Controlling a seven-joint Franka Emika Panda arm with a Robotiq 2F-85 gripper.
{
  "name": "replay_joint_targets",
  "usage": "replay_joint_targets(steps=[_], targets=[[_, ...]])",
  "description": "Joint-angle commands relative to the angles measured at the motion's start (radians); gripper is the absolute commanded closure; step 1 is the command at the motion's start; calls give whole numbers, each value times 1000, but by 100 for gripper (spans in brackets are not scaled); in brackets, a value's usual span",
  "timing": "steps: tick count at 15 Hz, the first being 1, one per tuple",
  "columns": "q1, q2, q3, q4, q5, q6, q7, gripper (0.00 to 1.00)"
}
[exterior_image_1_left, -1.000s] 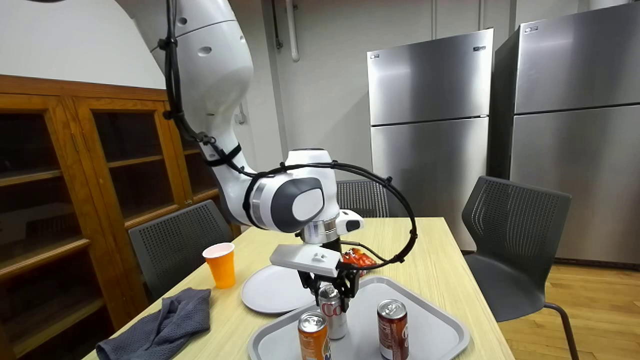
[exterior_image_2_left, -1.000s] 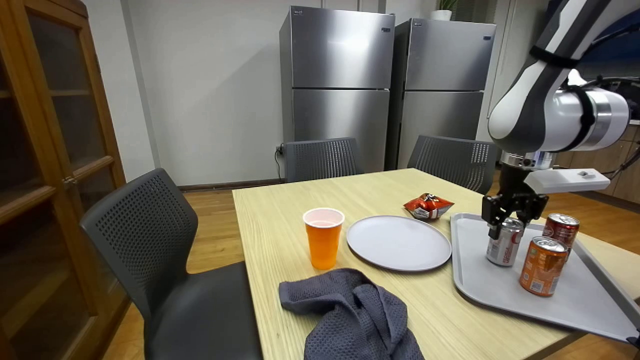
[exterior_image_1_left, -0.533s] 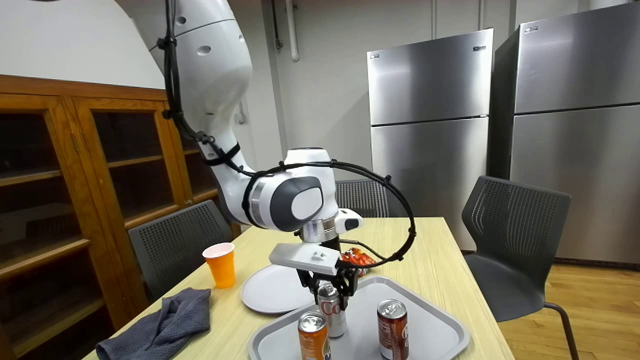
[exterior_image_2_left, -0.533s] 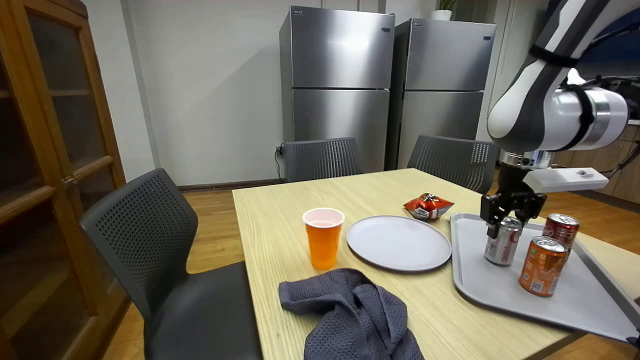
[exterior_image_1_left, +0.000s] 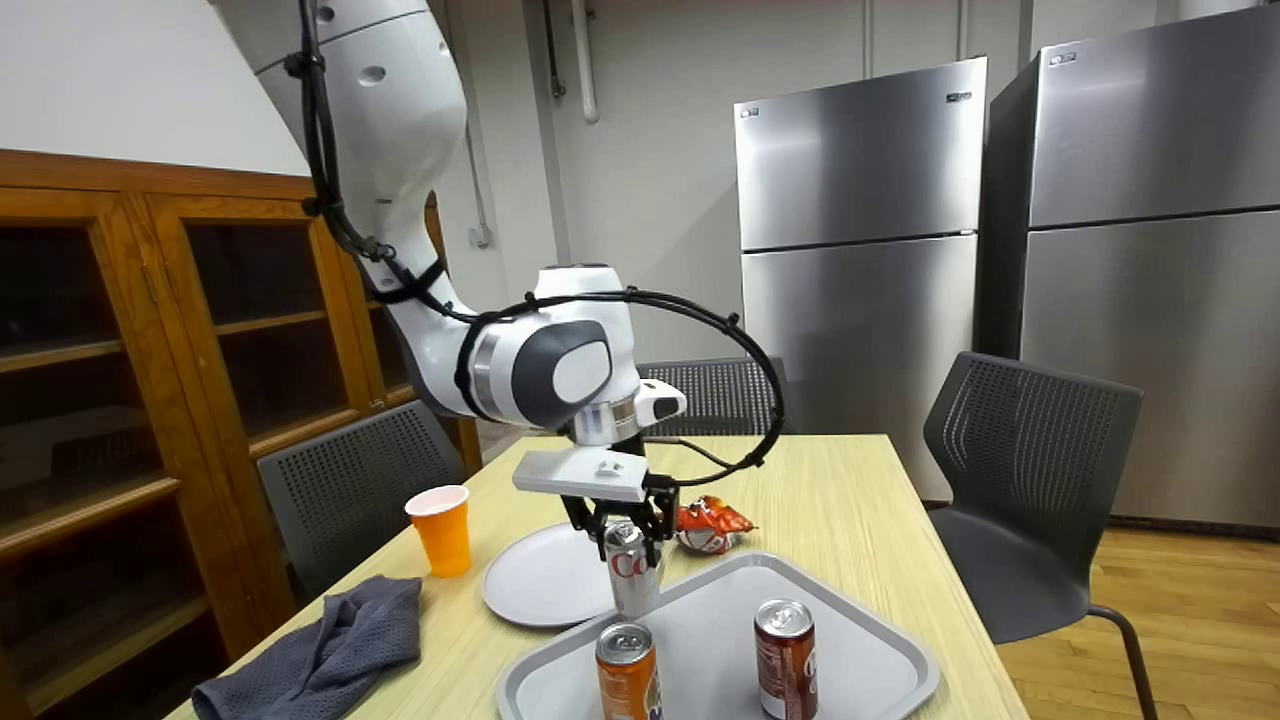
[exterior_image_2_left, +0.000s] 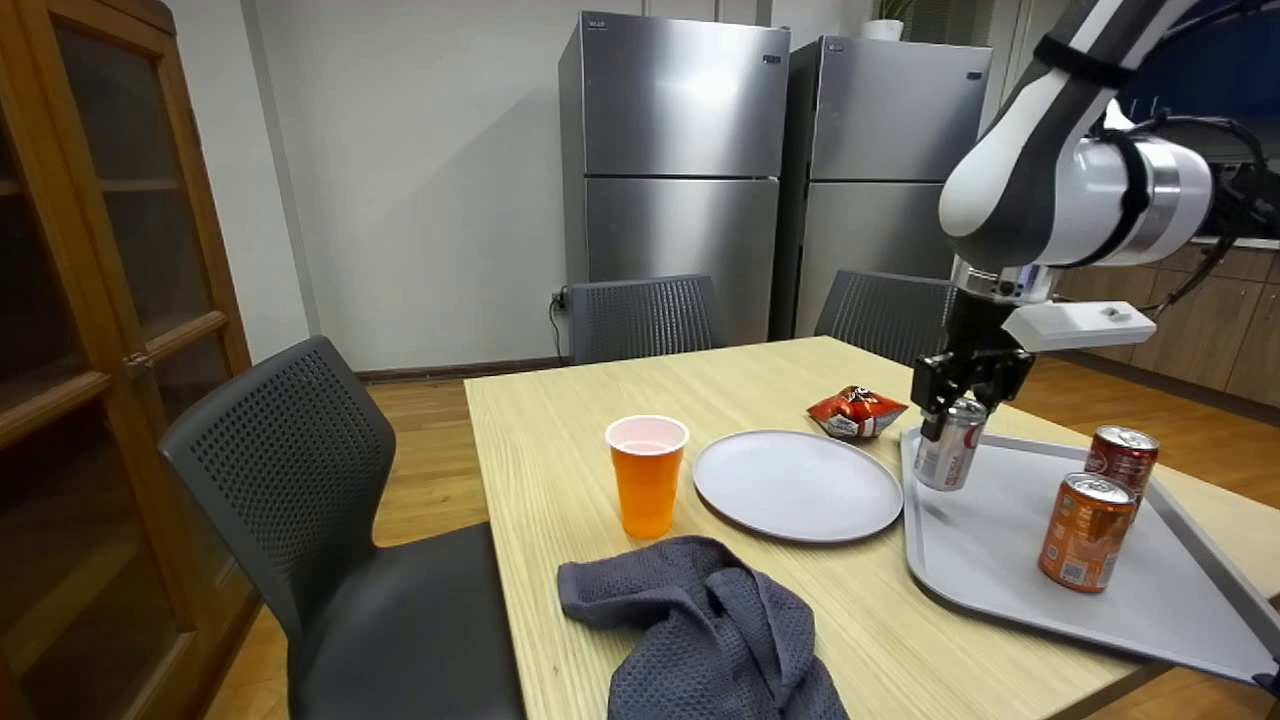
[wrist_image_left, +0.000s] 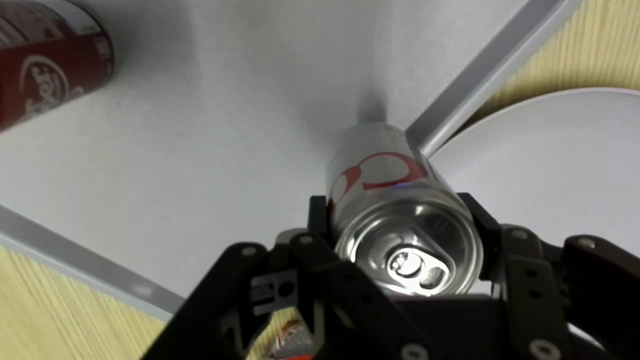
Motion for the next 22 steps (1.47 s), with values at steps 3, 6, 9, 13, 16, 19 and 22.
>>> replay_joint_targets(steps=[3, 6, 9, 13, 16, 19, 22], targets=[[-22, -26, 107, 41, 75, -37, -126, 62], [-21, -10, 144, 72, 105, -47, -179, 62], [-12, 12, 156, 104, 93, -61, -207, 62], [2, 45, 155, 147, 45, -82, -239, 62], [14, 77, 153, 190, 16, -96, -240, 62], [27, 107, 154, 224, -15, -97, -228, 62], [40, 140, 160, 258, -40, -95, -223, 62]])
